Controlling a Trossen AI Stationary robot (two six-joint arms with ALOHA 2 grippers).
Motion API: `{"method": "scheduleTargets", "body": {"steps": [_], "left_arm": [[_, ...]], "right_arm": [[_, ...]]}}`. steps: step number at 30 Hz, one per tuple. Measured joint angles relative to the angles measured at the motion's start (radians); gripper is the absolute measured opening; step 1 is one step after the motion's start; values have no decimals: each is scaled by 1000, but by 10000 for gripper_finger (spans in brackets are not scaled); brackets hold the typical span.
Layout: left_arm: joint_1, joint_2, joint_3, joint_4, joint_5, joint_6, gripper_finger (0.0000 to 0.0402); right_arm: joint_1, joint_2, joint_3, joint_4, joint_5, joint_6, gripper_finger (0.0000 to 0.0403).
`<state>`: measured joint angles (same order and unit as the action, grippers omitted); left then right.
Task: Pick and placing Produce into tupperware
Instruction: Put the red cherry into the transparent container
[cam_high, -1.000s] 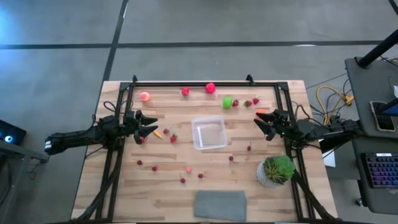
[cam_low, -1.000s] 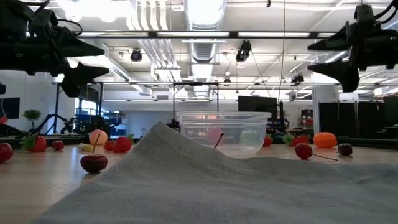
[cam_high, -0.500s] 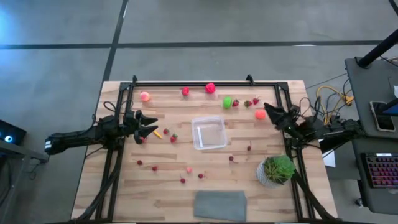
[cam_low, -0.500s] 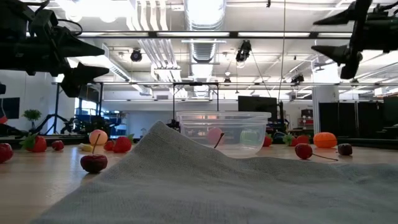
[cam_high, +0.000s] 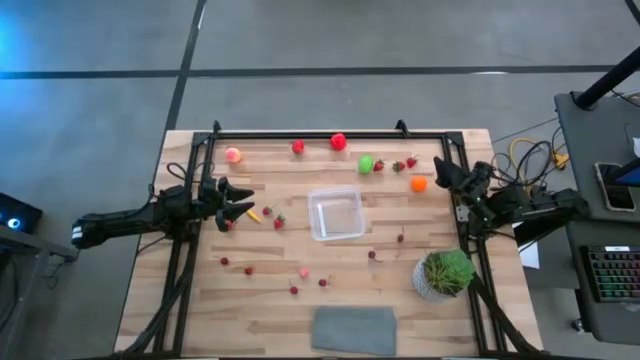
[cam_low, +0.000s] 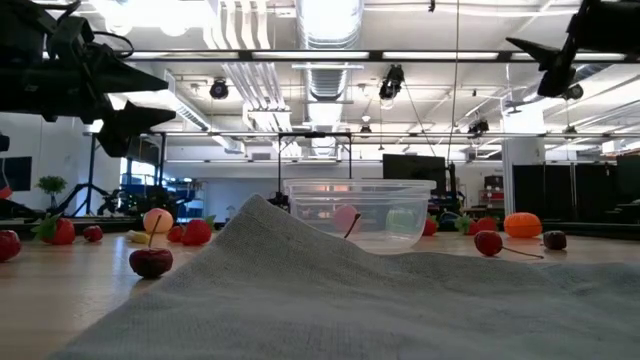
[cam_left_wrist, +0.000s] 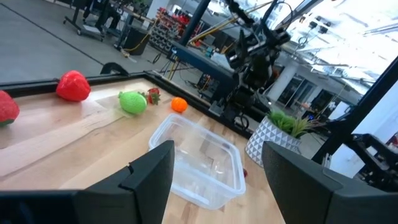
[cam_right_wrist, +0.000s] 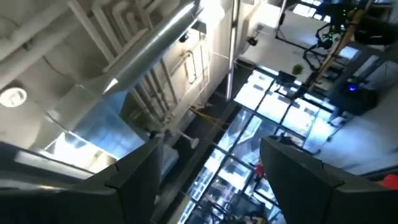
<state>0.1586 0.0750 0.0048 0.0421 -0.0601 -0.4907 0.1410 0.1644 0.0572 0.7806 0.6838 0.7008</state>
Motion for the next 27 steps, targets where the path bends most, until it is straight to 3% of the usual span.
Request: {"method": "scheduleTargets", "body": {"steps": [7,12,14,16,20,23,27], "left_arm": [[0,3,0,1,0,0,228],[0,4,0,1,0,0,228],[0,4,0,2,0,0,228],[0,3,0,1,0,0,228],[0,4,0,2,0,0,228],[0,3,0,2,0,0,228],[0,4,0,2,0,0,228]], "right_arm": [[0,154,135,-46,57,-275,260],[0,288,282,-70,108,-239,258],[-7,328,354,-187,113,-224,255],[-16,354,438,-432,111,-112,251],[-43,432,638,-1198,59,402,247],[-51,545,754,-1710,-79,769,246],[-50,698,834,-2086,-350,944,246]]}}
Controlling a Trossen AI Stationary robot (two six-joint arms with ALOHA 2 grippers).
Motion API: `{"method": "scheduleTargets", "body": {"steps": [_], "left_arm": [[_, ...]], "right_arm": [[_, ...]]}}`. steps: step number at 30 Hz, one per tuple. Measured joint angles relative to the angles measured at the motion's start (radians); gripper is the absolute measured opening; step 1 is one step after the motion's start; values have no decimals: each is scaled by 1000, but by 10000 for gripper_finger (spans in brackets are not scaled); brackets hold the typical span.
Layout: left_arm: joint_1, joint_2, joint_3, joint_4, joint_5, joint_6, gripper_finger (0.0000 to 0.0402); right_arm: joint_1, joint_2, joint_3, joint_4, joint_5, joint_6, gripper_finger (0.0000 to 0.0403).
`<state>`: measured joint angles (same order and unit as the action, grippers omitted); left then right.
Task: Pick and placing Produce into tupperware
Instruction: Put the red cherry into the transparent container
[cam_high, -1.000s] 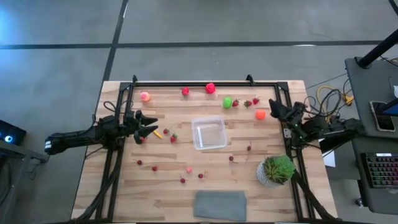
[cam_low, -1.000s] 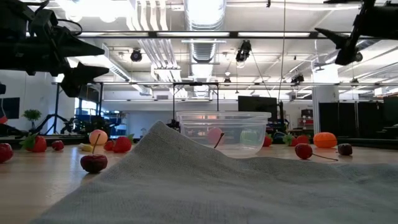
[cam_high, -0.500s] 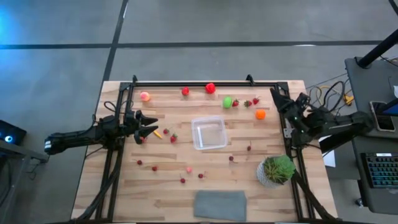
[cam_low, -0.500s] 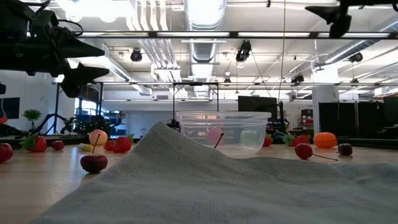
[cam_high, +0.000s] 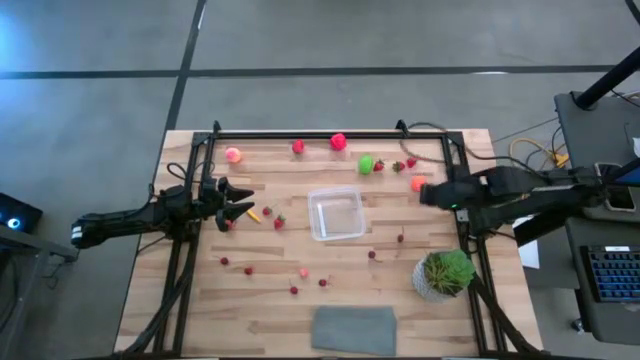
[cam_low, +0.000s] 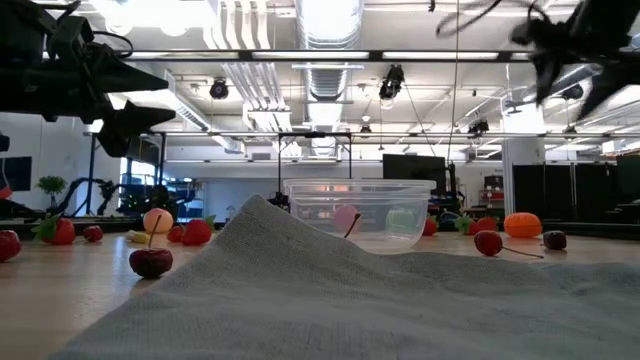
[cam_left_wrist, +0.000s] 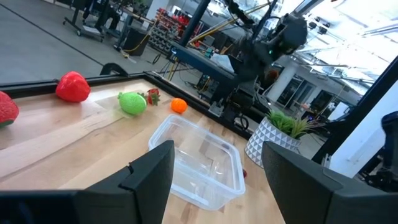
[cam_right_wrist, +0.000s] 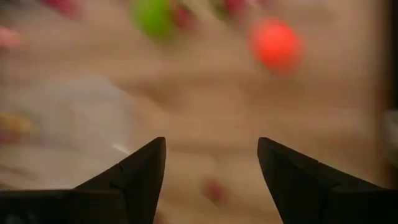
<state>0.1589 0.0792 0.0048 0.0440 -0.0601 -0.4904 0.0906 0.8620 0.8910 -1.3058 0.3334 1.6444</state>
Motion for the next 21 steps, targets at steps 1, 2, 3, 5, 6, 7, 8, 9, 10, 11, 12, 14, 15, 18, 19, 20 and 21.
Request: {"method": "scheduleTargets", "body": {"steps": [1,2,3,5,6,7,8,9,10,11,12,14,15,18,19,20,21], "left_arm": [[0,1,0,-1,0,0,228],[0,1,0,-1,0,0,228],[0,1,0,0,0,0,228],[0,1,0,-1,0,0,228],[0,1,0,-1,0,0,228],[0,0,0,0,0,0,228],[0,1,0,0,0,0,228],[0,1,0,-1,0,0,228],[0,1,0,-2,0,0,228],[0,1,0,-1,0,0,228],[0,1,0,0,0,0,228],[0,4,0,-1,0,0,228],[0,4,0,-1,0,0,228],[0,5,0,-1,0,0,228],[0,5,0,-1,0,0,228],[0,5,0,0,0,0,228],[0,5,0,0,0,0,228]], "right_arm": [[0,34,5,-32,-57,1,247],[0,65,7,-37,-106,-8,248],[0,94,7,-30,-146,-26,248],[0,141,0,14,-196,-64,248],[0,163,-6,43,-213,-78,249],[0,185,-15,75,-233,-91,249],[0,205,-25,109,-257,-103,249],[0,223,-35,141,-280,-114,249],[0,241,-45,173,-303,-122,248],[0,258,-56,203,-325,-127,248],[0,276,-67,232,-341,-135,248],[0,309,-86,280,-368,-144,249],[0,327,-92,297,-376,-146,248],[0,379,-100,327,-384,-161,245],[0,396,-100,333,-385,-164,243],[0,414,-100,336,-384,-172,241],[0,431,-100,340,-385,-180,239]]}}
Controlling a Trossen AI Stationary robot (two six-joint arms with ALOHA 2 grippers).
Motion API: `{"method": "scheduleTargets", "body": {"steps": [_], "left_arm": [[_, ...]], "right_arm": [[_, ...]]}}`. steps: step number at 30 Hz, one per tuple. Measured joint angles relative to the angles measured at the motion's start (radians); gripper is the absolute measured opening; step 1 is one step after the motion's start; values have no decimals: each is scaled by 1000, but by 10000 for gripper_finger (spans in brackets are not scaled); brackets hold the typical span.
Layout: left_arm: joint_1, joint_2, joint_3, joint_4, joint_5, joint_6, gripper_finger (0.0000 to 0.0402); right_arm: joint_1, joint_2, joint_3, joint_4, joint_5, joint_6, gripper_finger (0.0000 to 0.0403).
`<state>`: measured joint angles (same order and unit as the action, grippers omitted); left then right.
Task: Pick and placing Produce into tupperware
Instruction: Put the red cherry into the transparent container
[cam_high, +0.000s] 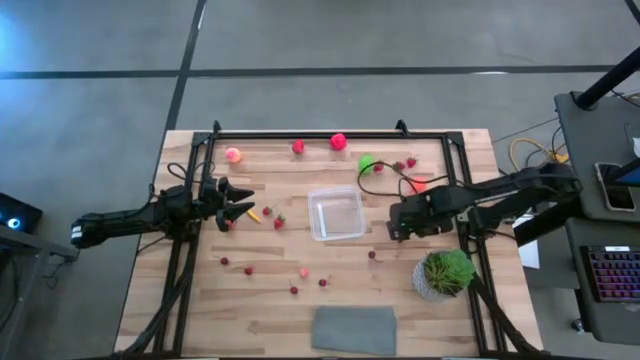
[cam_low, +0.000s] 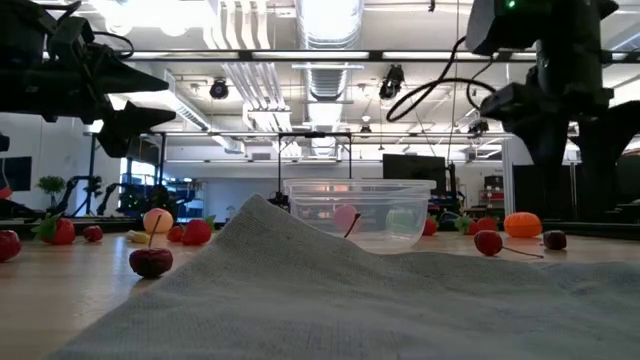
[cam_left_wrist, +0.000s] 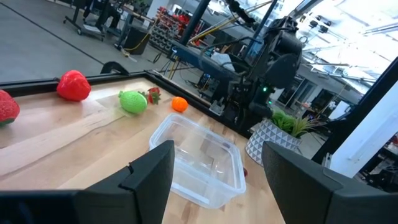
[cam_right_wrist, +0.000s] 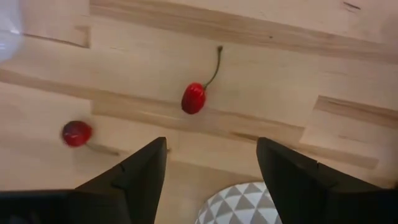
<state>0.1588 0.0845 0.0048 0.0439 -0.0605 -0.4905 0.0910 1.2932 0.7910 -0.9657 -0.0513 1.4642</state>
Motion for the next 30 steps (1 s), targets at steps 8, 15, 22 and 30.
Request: {"method": "scheduleTargets", "body": {"steps": [8,15,22,30], "left_arm": [[0,0,0,0,0,0,228],[0,0,0,0,0,0,228],[0,0,0,0,0,0,228],[0,-1,0,0,0,0,228]], "right_arm": [[0,139,0,81,0,-37,228],[0,222,0,114,3,-72,228],[0,251,0,121,40,-80,221],[0,265,0,153,52,-97,167]]}}
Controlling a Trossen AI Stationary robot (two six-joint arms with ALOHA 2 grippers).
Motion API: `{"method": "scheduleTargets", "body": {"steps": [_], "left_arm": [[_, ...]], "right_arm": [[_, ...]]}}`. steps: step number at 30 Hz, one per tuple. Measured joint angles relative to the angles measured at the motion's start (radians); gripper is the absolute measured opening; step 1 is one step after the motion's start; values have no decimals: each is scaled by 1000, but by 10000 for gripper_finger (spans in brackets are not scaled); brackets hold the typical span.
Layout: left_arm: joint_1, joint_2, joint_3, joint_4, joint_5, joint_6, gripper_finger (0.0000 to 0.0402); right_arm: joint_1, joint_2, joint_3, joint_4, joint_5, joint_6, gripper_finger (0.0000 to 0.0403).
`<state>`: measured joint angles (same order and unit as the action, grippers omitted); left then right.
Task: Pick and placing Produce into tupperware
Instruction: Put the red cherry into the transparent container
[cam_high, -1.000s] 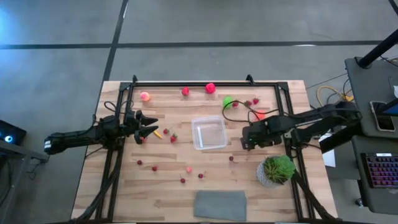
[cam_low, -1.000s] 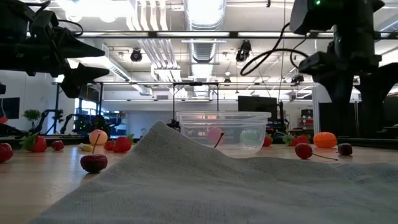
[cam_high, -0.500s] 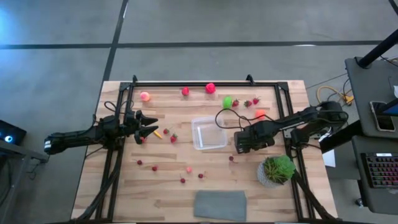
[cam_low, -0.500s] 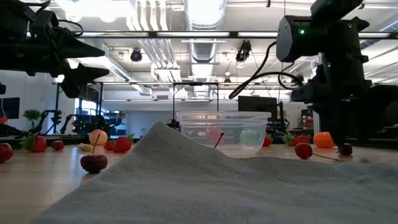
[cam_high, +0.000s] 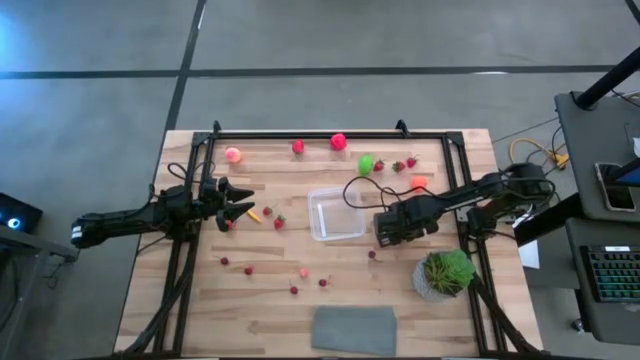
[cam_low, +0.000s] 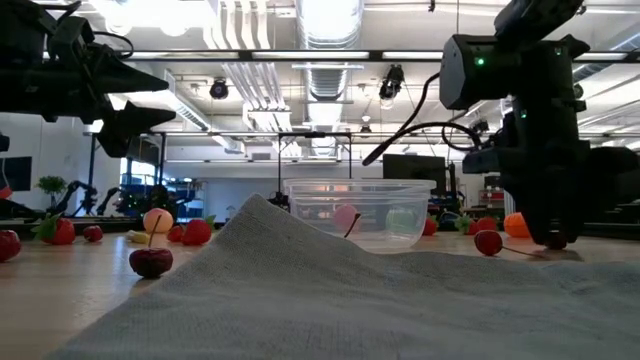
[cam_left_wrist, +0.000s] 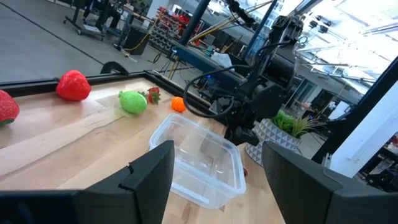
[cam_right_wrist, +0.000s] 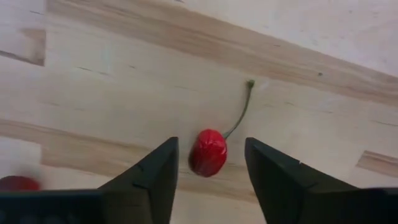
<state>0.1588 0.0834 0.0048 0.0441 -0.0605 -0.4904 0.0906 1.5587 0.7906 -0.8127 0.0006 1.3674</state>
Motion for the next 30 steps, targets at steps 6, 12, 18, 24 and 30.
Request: {"method": "scheduleTargets", "body": {"steps": [6,12,18,24,30], "left_arm": [[0,2,0,-2,0,0,228],[0,0,0,0,0,0,228],[0,1,0,-1,0,0,228],[0,1,0,0,0,0,228],[0,1,0,-1,0,0,228]], "right_arm": [[0,15,0,11,-7,-15,119],[0,15,0,13,-7,-18,77],[1,-1,2,17,0,-18,53],[1,-87,55,11,28,-19,52],[-7,-190,207,50,116,-205,52]]}}
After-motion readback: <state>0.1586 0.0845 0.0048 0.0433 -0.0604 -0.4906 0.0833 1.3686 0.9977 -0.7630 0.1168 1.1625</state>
